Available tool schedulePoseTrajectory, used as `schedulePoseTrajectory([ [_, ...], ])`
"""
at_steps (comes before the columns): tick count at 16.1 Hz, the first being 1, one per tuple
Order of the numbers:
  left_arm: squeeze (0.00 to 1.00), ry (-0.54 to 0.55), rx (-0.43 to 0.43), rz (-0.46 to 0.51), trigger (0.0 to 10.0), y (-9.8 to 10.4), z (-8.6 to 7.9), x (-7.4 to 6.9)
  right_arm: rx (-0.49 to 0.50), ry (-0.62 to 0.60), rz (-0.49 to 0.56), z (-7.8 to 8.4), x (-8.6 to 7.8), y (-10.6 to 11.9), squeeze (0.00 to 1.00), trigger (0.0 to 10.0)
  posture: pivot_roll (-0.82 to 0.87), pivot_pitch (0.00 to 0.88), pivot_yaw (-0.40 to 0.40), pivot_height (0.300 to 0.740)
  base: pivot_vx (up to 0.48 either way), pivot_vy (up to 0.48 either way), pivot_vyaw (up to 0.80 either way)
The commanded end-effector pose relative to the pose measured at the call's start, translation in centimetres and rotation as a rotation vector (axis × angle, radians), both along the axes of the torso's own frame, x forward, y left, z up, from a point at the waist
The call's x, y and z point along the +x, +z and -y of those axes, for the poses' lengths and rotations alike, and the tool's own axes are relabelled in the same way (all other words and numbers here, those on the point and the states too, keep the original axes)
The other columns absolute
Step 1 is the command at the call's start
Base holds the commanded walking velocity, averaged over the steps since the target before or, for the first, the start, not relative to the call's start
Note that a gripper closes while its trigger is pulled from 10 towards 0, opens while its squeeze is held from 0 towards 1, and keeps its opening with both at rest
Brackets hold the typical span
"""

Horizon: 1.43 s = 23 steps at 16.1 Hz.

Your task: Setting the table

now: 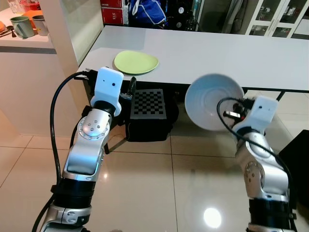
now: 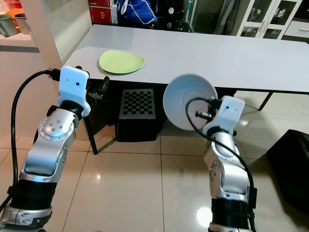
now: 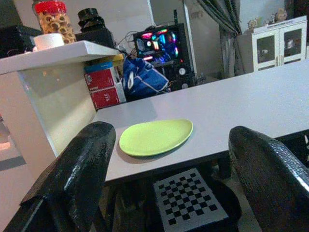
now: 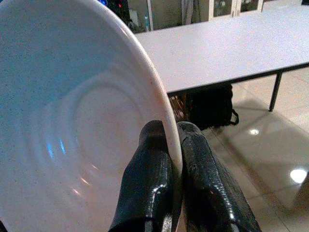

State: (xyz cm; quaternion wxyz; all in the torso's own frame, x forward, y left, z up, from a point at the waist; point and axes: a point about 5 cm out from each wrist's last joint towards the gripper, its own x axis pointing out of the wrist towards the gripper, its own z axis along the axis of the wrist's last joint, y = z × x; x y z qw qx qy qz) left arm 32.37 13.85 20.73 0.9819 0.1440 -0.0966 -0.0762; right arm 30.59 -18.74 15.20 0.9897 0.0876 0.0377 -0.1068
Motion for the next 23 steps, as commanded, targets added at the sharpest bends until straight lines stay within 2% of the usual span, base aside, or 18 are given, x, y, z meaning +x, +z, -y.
schedulePoseTrajectory([
  [1, 0.0, -0.031, 0.003, 0.023, 10.0, 0.9, 0.4, 0.0, 0.015, -0.004, 0.049, 0.2, 0.5, 1.2, 0.0, 10.0, 0.05, 0.0, -0.067, 0.74, 0.266, 0.0, 0.0],
  [6, 0.0, -0.04, -0.009, 0.02, 10.0, 0.8, 0.5, 0.1, 0.033, 0.001, 0.087, 0.2, 0.7, 2.3, 0.0, 10.0, 0.01, 0.0, -0.042, 0.74, 0.361, 0.0, 0.0],
  [12, 0.0, -0.028, -0.002, 0.016, 10.0, 0.9, -0.1, 0.1, 0.046, 0.046, 0.094, -0.8, 0.4, 2.4, 0.0, 10.0, 0.0, 0.0, -0.033, 0.74, 0.411, 0.0, 0.0],
  [17, 0.0, -0.033, -0.007, 0.01, 10.0, 0.9, 0.1, 0.0, 0.05, 0.045, 0.094, -0.7, 0.4, 2.4, 0.0, 10.0, 0.0, 0.0, -0.029, 0.74, 0.422, 0.0, 0.0],
  [18, 0.0, -0.037, -0.04, 0.018, 10.0, 1.3, 0.1, 0.2, 0.054, 0.046, 0.094, -0.7, 0.5, 2.4, 0.0, 10.0, 0.01, 0.0, -0.032, 0.74, 0.42, 0.0, 0.0],
  [23, 0.0, -0.02, -0.004, 0.015, 10.0, 1.2, -0.6, 0.3, 0.052, 0.07, 0.108, -1.2, 0.9, 3.1, 0.0, 10.0, 0.0, 0.0, -0.033, 0.74, 0.425, 0.0, 0.0],
])
